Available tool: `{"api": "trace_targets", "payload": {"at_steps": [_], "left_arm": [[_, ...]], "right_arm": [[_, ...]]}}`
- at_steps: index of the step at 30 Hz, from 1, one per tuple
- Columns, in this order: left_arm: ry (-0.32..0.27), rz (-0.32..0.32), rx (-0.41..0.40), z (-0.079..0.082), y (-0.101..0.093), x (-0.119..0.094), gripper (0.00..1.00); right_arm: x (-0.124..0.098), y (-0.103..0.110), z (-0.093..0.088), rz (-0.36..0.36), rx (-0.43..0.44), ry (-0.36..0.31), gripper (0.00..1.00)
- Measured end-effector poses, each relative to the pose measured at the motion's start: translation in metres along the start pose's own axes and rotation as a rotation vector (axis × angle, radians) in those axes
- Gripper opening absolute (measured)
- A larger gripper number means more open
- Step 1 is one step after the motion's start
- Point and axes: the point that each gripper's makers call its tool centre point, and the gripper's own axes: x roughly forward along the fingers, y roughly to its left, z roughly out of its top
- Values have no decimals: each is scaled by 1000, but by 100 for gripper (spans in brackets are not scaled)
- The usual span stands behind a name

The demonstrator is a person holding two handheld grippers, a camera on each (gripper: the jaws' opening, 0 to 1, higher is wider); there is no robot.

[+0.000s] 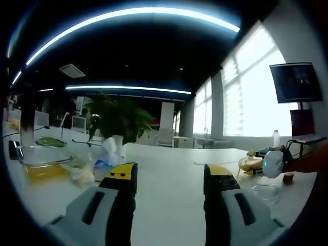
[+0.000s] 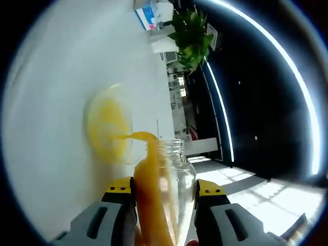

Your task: Open the Petri dish lid, place the lid on the table, pour the liquid culture medium into the Petri dish, pick up the Petri dish lid from the table, and close the Petri dish

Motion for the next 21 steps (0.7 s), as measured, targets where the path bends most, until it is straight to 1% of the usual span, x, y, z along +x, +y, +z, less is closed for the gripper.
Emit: {"api": "trace_targets", "payload": {"at_steps": [8, 13, 16, 18, 19, 20, 21], "left_arm": [[1, -6, -9, -2, -3, 1, 43], [3, -3, -13, -4, -1, 1, 43], [1, -2, -16, -3, -1, 1, 43], [0, -2, -18, -3, -1, 1, 43], [0, -3, -18, -3, -1, 2, 43], [0, -4, -18, -3, -1, 2, 43], [0, -5, -18, -3, -2, 2, 43]], "right_arm": [[2, -3, 1, 8, 18, 2, 39], [3, -13, 5, 5, 70, -3, 39], [4, -21, 8, 1, 129, -9, 39], [3, -28, 9, -4, 199, -17, 39], [3, -33, 10, -9, 202, -15, 40], [3, -36, 11, -7, 235, -19, 40], [3, -38, 11, -7, 240, -19, 40]]}}
